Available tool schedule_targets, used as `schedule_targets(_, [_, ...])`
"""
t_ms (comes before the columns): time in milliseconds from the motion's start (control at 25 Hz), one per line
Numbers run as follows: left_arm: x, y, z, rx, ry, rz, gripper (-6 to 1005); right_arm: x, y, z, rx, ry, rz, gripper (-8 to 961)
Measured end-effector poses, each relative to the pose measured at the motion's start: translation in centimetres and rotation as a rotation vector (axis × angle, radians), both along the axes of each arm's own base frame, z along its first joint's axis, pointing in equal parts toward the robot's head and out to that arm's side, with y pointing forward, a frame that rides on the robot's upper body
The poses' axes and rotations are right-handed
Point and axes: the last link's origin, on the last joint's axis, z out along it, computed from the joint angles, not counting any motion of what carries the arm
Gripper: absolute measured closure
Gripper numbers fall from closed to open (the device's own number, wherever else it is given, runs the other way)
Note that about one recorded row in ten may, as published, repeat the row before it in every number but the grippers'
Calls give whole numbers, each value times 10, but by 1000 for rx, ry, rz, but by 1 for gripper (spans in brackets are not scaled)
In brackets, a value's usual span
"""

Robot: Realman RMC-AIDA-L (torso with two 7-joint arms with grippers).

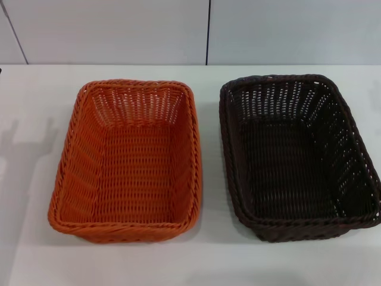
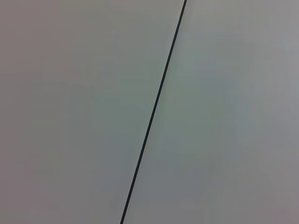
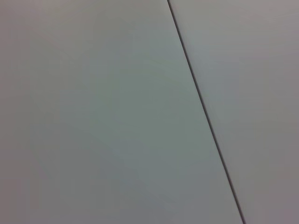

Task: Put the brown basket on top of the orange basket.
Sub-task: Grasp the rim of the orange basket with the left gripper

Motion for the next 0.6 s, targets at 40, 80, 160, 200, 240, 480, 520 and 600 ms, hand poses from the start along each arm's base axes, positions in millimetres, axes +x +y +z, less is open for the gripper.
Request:
schedule_targets(40, [0, 0, 0, 0, -2, -2, 189, -1, 1, 0, -1, 0, 2, 332])
schedule_targets(80, [0, 0, 0, 1, -5, -5, 189, -2, 2, 0, -2, 0, 4, 332])
schedule_targets(160, [1, -1, 0, 2, -9, -8, 188, -4, 4, -1, -5, -1, 8, 332])
schedule_targets(200, [1, -1, 0, 2, -10, -9, 188, -5, 4, -1, -5, -1, 10, 331])
schedule_targets(240, [1, -1, 0, 2, -10, -10, 188, -6, 5, -1, -6, -1, 12, 331])
schedule_targets(480, [4, -1, -1, 2, -6, -28, 188, -8, 6, -2, -10, -1, 18, 331])
schedule_targets(520, [5, -2, 0, 7, -5, -35, 188, -8, 6, -2, -11, -1, 19, 331])
schedule_targets(600, [6, -2, 1, 14, -6, -43, 189, -9, 7, -2, -12, 1, 21, 331])
